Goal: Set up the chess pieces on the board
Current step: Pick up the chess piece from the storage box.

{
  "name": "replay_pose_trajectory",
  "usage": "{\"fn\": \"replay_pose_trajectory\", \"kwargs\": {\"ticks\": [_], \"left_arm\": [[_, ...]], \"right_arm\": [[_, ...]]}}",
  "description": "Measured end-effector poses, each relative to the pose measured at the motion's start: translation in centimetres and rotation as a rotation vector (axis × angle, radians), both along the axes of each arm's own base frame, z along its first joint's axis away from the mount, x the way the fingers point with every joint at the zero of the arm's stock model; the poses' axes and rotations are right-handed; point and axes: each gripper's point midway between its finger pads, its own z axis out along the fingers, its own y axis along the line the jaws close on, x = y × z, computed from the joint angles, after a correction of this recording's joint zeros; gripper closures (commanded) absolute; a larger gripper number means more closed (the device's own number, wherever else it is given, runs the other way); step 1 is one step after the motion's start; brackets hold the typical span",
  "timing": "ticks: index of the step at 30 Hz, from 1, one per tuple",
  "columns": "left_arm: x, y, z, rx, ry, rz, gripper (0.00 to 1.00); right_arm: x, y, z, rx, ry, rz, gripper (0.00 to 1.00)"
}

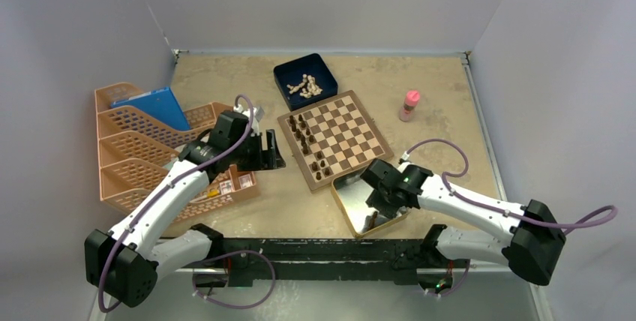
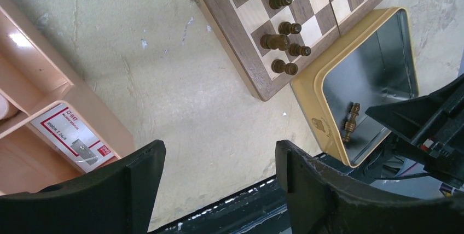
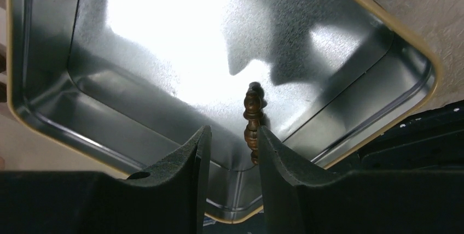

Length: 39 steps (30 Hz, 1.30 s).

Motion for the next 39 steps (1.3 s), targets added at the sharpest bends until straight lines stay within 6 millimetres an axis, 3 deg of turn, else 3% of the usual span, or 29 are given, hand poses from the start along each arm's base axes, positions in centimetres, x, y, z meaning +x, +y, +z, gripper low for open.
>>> {"fn": "replay_pose_trajectory", "kwargs": {"ticks": [10, 21, 28, 39], "left_arm": [[-0.1, -0.3, 0.6, -0.004, 0.003, -0.013, 0.28], [-0.4, -0.4, 0.8, -0.001, 0.012, -0.022, 0.28], [-0.5, -0.8, 1.5, 0.003, -0.013, -0.053, 0.28], [-0.6, -0.8, 2.4, -0.003, -0.053, -0.060, 0.29]], "right_arm": [[0.8, -0.6, -1.9, -0.063, 0.049, -0.046, 0.64], [0.9, 0.1, -2.2, -0.041, 0.068, -0.050, 0.65], [0.1, -0.5, -3.1, -0.091, 0.121, -0.050, 0.64], [0.2, -0.1, -2.8, -0.090, 0.136, -0.039, 0.65]]}}
